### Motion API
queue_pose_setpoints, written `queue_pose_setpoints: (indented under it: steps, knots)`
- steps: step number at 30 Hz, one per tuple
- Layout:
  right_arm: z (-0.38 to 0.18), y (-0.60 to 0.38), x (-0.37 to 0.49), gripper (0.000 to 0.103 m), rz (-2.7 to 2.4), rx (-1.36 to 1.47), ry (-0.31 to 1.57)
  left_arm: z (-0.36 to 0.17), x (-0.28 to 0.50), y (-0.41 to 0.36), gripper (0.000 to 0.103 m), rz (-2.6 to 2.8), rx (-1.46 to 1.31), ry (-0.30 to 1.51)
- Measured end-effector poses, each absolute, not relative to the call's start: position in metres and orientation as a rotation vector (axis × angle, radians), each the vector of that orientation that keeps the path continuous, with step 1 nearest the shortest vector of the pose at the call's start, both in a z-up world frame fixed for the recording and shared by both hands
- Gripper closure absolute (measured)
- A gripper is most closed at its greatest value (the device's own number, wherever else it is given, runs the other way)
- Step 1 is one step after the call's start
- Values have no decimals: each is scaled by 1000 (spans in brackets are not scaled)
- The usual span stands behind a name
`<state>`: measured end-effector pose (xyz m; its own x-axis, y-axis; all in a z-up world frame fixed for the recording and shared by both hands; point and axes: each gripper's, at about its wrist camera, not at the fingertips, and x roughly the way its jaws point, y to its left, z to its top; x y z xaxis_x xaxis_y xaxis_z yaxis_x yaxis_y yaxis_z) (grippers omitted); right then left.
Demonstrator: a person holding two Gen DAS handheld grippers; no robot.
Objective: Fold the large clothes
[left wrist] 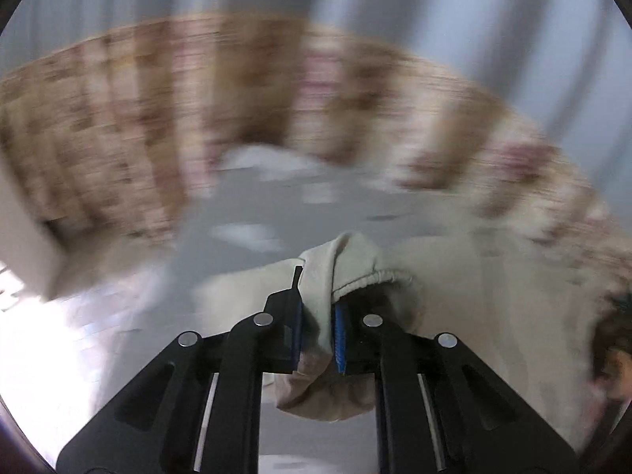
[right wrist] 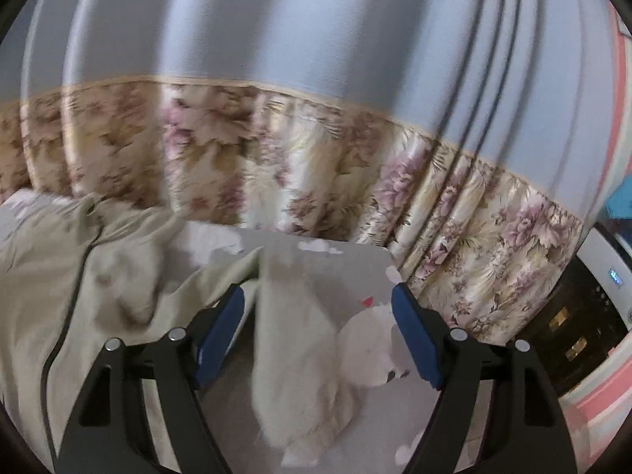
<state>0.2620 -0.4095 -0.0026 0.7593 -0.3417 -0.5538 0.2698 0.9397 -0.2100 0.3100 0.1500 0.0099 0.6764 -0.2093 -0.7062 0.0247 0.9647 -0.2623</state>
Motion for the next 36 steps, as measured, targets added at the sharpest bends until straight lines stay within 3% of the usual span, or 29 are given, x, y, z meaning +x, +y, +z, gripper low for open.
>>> queue_pose_setpoints:
  steps: [4, 8, 9, 10, 11, 13, 15, 20, 27, 29, 31, 33, 36]
  knots:
    - [-10, -415, 276, 25, -275, -76, 637, 24, 337, 37, 92, -347, -191, 811]
    - [-23, -412, 273, 25, -278, -46, 654, 1, 364, -75, 87, -419, -52, 824]
    - [-26, -412, 271, 25, -283, -27, 665, -6, 367, -88, 78, -409, -18, 833]
    - [-30, -410, 269, 25, -283, -24, 675, -22, 373, -113, 60, -370, 57, 853]
    - [-32, -408, 269, 25, -282, -31, 680, -31, 377, -125, 51, -341, 107, 857]
    - [-38, -402, 267, 26, -303, -70, 692, -43, 375, -143, 13, -281, 220, 833]
    - [-43, -400, 270, 26, -307, -83, 717, -45, 368, -151, 6, -257, 308, 797]
    - [-34, -383, 274, 25, -208, -12, 713, -28, 349, -117, 3, -301, 366, 807]
    - [-48, -272, 303, 26, 90, -119, 793, -42, 366, 8, 3, -18, 342, 811]
    - [-60, -233, 315, 39, 164, -175, 813, -51, 364, 32, 3, -5, 330, 823]
    - [-69, -207, 324, 61, 231, -173, 832, -61, 361, 54, 3, -5, 306, 848]
    - [-78, -191, 337, 67, 283, -148, 862, -71, 362, 61, 3, -10, 301, 870]
    - [-90, -175, 351, 67, 377, -82, 917, -94, 369, 60, 3, -11, 337, 891]
